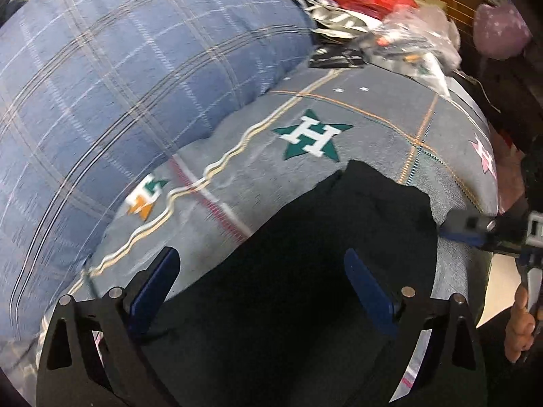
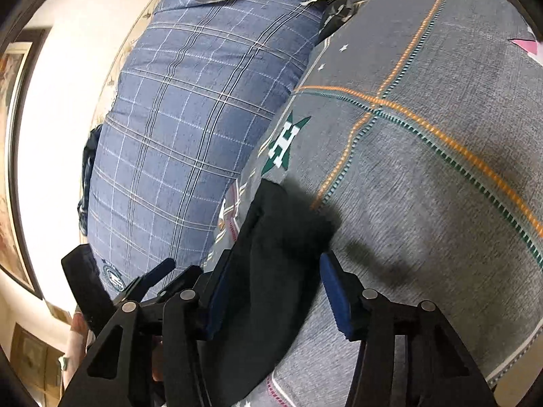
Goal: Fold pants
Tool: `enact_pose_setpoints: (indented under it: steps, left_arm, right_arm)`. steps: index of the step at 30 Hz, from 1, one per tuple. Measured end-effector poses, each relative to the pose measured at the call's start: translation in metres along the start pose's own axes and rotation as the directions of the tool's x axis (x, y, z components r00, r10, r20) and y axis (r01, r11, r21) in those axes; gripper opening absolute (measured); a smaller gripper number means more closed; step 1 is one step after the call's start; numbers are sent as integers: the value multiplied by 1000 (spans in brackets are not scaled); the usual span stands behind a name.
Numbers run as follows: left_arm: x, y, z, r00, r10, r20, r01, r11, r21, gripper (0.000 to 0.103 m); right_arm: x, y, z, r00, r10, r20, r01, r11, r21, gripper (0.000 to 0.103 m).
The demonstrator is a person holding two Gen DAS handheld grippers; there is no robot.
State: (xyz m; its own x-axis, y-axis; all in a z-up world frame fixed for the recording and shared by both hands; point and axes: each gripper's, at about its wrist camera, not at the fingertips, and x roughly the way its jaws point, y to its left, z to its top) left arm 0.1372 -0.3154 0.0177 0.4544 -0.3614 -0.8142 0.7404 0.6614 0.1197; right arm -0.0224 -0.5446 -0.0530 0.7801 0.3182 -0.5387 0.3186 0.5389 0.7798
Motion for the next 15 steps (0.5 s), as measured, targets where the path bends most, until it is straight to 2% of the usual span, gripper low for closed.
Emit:
enact_pose_setpoints:
  steps: [3,6,9,11,15]
  left_arm:
    - [13,-6,11,999,-44,-10,44,999,24,98]
    - [26,-10,21,994,-103,-29,105,994,43,98]
    - [39,-11,27,982,-178,-66,182,981,67,98]
    - [49,-12,30,979,-186,-85,193,977,86,98]
    - [62,-3,31,972,-214,-93,218,975,39,96]
  right_arm:
    - [19,-12,2,997,1,-71,3,998,55,52]
    - [31,-7,6,997,16,-79,-14,999,35,52]
    - [46,-3,13,996,31,-83,-28,999,31,52]
    - [52,-5,18,995,57,-78,-53,997,57,48]
    - [59,-12,24,993,101,-67,-93,989,111,38]
